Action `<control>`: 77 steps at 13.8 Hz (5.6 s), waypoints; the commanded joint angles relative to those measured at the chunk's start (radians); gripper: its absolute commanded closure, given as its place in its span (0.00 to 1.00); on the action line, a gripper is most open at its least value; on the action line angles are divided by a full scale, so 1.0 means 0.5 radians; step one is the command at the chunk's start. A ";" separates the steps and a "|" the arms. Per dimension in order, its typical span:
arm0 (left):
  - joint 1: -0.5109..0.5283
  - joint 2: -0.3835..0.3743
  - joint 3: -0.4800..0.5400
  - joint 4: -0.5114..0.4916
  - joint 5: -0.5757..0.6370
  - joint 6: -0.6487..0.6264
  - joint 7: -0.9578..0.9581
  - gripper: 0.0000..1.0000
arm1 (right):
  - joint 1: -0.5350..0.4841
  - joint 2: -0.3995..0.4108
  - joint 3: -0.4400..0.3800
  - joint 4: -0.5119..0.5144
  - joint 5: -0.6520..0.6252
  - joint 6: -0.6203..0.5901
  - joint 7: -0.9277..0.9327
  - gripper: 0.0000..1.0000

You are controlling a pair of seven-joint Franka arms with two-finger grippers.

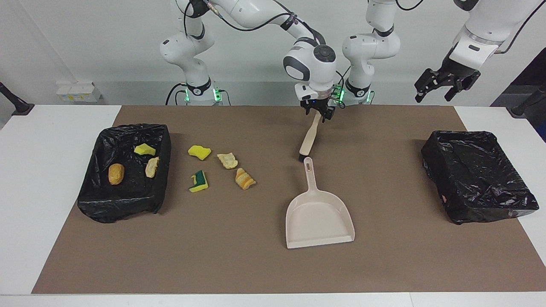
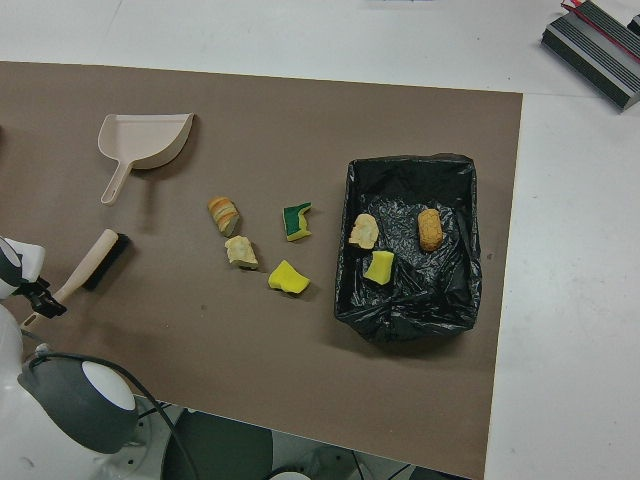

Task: Sweep and dump trash in bin
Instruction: 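Grasp the brush handle with the right gripper and lift it, then grasp the dustpan with the left gripper while the right gripper holds the brush, then drag the dustpan with the left gripper while the right gripper positions the brush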

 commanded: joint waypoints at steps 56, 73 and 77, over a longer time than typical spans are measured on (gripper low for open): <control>-1.024 0.862 -0.006 -0.426 0.321 1.522 -0.495 1.00 | -1.248 0.006 0.013 0.151 0.059 -0.479 -1.102 1.00; -0.683 0.061 0.006 -0.987 0.254 0.838 1.605 1.00 | -1.533 -0.130 0.001 0.295 -0.522 -0.673 -2.466 1.00; -0.738 0.080 0.003 -1.082 0.250 1.019 1.497 1.00 | -1.674 0.079 0.001 0.480 -0.857 -0.706 -2.544 1.00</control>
